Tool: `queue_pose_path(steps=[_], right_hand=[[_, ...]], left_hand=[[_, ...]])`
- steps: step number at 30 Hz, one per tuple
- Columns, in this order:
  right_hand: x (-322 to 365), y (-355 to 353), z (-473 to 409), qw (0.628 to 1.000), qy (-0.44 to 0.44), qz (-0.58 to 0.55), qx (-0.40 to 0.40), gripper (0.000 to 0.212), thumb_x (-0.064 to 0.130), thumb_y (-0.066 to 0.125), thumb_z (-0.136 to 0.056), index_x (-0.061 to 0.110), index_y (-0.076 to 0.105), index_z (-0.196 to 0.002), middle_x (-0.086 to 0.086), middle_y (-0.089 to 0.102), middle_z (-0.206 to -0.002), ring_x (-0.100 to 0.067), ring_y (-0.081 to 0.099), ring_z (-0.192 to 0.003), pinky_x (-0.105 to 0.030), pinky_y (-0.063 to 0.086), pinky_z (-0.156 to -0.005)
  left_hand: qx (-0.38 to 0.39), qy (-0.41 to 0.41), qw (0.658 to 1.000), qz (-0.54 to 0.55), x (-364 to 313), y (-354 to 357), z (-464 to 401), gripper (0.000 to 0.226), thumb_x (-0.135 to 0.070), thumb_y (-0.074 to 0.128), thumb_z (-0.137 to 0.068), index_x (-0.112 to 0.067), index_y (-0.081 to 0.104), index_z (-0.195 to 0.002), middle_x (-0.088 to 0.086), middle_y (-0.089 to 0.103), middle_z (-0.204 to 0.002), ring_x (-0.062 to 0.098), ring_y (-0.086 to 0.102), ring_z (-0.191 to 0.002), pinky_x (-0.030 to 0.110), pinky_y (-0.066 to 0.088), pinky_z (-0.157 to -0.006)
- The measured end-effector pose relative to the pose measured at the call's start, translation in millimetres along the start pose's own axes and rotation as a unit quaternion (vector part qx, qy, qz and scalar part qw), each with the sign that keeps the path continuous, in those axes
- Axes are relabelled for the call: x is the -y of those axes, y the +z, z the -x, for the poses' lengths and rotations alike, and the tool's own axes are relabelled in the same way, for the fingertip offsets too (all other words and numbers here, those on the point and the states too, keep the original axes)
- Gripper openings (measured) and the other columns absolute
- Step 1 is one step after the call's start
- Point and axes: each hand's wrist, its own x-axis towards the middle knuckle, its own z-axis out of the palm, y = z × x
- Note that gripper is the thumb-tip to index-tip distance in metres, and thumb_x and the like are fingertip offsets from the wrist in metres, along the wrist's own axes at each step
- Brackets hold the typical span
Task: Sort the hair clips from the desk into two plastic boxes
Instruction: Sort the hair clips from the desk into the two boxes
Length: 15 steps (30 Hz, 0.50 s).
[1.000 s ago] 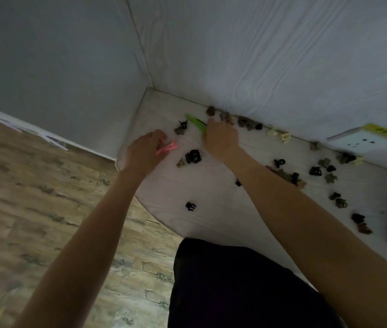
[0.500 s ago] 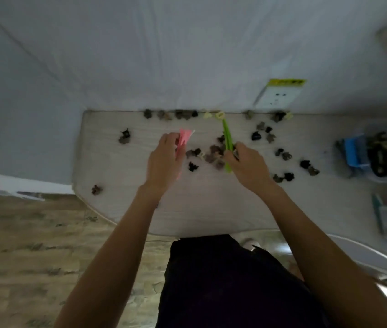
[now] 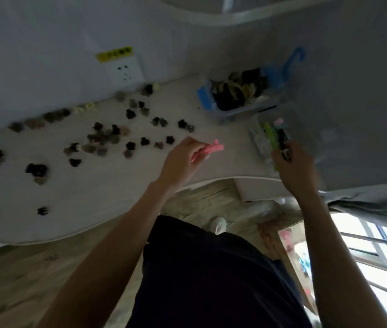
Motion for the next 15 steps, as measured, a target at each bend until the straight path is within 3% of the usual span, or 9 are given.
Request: queue_pose_path(steps=[3,6,10,15], right_hand=[[-36,-32,-26,0.998,0.021,0.065,-0.01,0.019,0.025,0.053,-0.089,0.007,0.056,-0.093,-0.022,0.059,-0.079,-0.034,0.056,-0.074,-0.032,0.036,-0.062],[-51,-32,-52,0.993,0.014,0.112,0.033,0.029,0.028,0.05,-0.091,0.003,0.054,-0.106,-0.028,0.062,-0.098,-0.04,0.059,-0.089,-0.035,0.039,-0.068],[-61,-17,-75,0.979,-0.013,0.153,0.132,0.043,0.033,0.05,-0.092,0.005,0.048,-0.124,-0.022,0.056,-0.122,-0.037,0.055,-0.11,-0.041,0.046,-0.088],[-73,-31,-69,0.985,-0.04,0.112,0.122,0.052,0.002,0.052,-0.086,0.008,0.038,-0.136,-0.019,0.047,-0.133,-0.036,0.048,-0.118,-0.039,0.041,-0.096]], left_hand=[[0.02,0.046,0.999,-0.019,-43,35,-9,0.024,-0.029,0.061,-0.088,-0.026,0.066,-0.111,-0.004,0.06,-0.091,0.007,0.057,-0.068,0.014,0.044,-0.059],[0.04,0.049,0.996,-0.056,-66,56,-16,0.024,-0.033,0.061,-0.087,-0.027,0.067,-0.109,-0.006,0.062,-0.096,0.01,0.061,-0.071,0.018,0.044,-0.061],[0.045,0.066,0.992,-0.099,-88,60,-34,0.024,-0.033,0.06,-0.088,-0.027,0.068,-0.11,-0.005,0.062,-0.1,0.013,0.063,-0.076,0.026,0.05,-0.066],[0.087,0.133,0.971,-0.18,-116,65,-85,0.026,-0.027,0.057,-0.09,-0.03,0.065,-0.115,-0.001,0.06,-0.113,0.016,0.06,-0.095,0.025,0.041,-0.075]])
